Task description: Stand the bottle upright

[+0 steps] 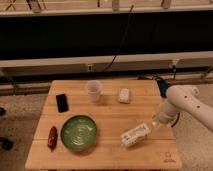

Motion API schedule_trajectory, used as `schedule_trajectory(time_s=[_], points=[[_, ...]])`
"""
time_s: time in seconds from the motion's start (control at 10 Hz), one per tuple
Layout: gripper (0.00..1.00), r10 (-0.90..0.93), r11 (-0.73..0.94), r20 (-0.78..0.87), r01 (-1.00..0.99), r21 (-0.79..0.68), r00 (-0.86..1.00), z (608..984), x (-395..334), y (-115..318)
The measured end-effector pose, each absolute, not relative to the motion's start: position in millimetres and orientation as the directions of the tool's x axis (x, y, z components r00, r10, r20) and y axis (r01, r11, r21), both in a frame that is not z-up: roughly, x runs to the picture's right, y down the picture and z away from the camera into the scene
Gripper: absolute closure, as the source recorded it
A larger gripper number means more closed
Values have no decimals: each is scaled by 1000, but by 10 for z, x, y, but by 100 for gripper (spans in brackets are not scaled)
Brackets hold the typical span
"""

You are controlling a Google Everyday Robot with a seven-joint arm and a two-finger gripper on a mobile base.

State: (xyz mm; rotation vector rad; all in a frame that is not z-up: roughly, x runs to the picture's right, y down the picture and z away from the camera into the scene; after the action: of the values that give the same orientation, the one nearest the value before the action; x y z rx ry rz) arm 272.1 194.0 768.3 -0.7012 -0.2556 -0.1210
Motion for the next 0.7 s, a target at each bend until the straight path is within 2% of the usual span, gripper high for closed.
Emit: schedule_trajectory(time_s=[0.7], points=[[100,-231,791,224,317,-523,947,7504,2493,1477]])
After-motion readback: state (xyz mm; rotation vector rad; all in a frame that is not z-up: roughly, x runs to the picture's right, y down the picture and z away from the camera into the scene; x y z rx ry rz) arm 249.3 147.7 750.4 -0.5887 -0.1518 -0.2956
